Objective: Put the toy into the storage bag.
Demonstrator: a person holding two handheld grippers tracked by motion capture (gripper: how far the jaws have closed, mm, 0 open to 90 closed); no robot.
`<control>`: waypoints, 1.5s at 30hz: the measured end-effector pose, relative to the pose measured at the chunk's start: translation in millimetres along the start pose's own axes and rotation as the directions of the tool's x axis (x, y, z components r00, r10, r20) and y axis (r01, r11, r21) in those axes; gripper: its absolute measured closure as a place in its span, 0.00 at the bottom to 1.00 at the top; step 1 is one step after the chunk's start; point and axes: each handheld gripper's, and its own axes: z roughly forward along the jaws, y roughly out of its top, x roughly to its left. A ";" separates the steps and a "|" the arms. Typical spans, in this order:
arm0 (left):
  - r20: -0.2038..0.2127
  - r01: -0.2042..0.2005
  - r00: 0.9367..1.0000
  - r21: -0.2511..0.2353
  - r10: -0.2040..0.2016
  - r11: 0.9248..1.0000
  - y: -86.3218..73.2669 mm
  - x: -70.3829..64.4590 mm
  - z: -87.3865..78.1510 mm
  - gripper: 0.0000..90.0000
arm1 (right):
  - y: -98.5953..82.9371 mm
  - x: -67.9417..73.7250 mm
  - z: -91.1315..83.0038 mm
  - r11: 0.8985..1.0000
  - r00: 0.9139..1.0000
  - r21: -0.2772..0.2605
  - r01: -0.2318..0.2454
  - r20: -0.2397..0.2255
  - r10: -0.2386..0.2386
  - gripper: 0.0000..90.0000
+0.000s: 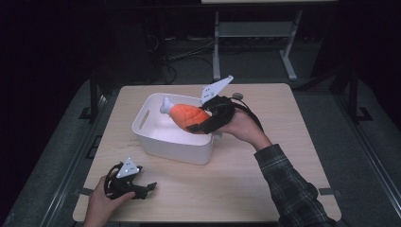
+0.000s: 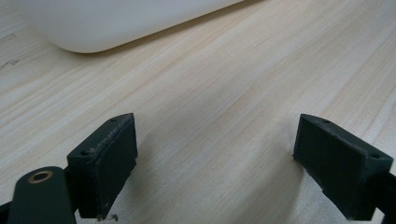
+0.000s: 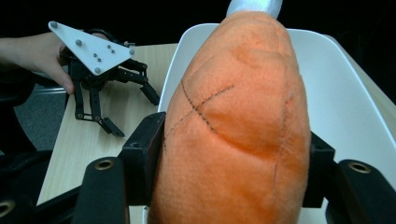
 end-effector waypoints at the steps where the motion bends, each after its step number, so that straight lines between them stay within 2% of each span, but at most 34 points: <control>1: 0.000 -0.002 1.000 0.002 0.002 1.000 0.0 0.1 -0.1 0.14 | 1.0 -0.9 1.8 1.000 1.000 0.002 0.003 -0.003 -0.003 0.42; 9: -0.001 -0.001 1.000 0.000 0.001 1.000 0.0 0.0 0.0 0.14 | 10.6 -5.1 24.3 0.999 0.999 0.032 0.015 -0.036 -0.014 0.42; 24: -0.001 -0.001 1.000 0.001 0.001 1.000 0.0 0.1 0.0 0.14 | 21.7 -3.3 60.4 0.995 0.996 0.085 0.050 -0.078 -0.043 0.41; 37: -0.001 -0.001 1.000 0.001 0.001 1.000 0.0 0.1 0.0 0.14 | 21.2 -4.5 66.8 0.993 0.995 0.103 0.049 -0.089 -0.040 0.36; 45: -0.001 0.000 1.000 0.000 0.000 1.000 0.0 0.0 0.0 0.14 | 23.2 -3.8 64.0 0.996 0.995 0.076 0.044 -0.088 -0.037 0.34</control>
